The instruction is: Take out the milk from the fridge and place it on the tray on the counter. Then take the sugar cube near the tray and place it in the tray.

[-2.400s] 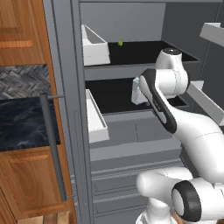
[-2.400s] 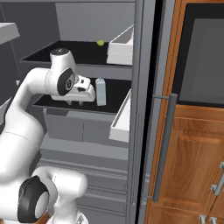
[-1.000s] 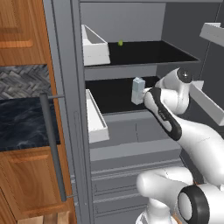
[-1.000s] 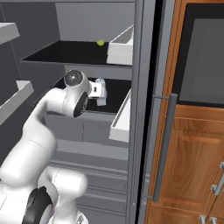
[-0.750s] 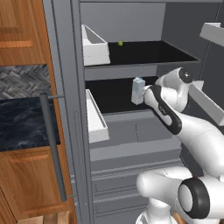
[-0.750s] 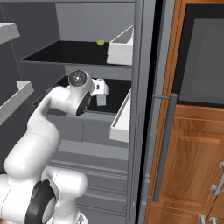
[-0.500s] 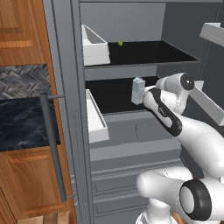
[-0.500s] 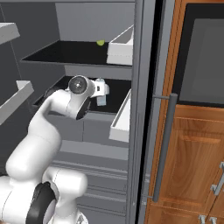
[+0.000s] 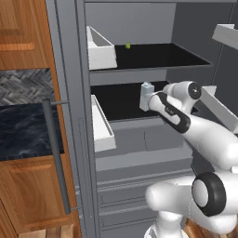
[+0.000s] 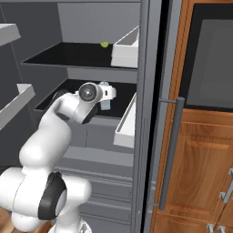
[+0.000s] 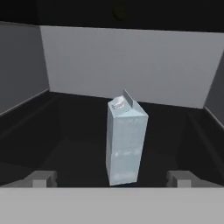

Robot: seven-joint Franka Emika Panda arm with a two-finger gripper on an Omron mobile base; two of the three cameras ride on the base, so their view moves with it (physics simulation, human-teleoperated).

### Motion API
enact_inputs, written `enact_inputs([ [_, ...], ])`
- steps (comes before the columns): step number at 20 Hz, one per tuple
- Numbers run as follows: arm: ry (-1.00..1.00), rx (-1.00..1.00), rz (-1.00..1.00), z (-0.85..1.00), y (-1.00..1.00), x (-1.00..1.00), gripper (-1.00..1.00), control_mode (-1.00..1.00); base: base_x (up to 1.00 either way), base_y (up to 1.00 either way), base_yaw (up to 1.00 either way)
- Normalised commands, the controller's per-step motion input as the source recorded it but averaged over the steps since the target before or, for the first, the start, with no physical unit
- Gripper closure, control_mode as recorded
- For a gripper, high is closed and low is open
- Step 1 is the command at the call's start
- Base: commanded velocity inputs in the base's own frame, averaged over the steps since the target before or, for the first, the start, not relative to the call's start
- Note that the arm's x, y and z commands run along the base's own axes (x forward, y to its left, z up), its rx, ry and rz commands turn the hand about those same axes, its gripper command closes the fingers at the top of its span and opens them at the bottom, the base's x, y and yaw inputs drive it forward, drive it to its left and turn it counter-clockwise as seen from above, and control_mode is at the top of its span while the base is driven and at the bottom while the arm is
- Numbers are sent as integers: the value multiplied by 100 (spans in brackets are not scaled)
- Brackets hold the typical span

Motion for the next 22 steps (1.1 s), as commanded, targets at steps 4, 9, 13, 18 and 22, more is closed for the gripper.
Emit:
enact_inputs([
  [4,-4,0,3,-17,-2,36,-100,-100,0,0,0],
  [9,-6,0,1,-7,0,17,-100,-100,0,0,0],
  [13,-9,0,0,-18,0,17,-100,-100,0,0,0],
  [18,-19,0,0,-17,-3,6,-100,-100,0,0,0],
  [22,-17,0,0,-9,0,20,-100,-100,0,0,0],
])
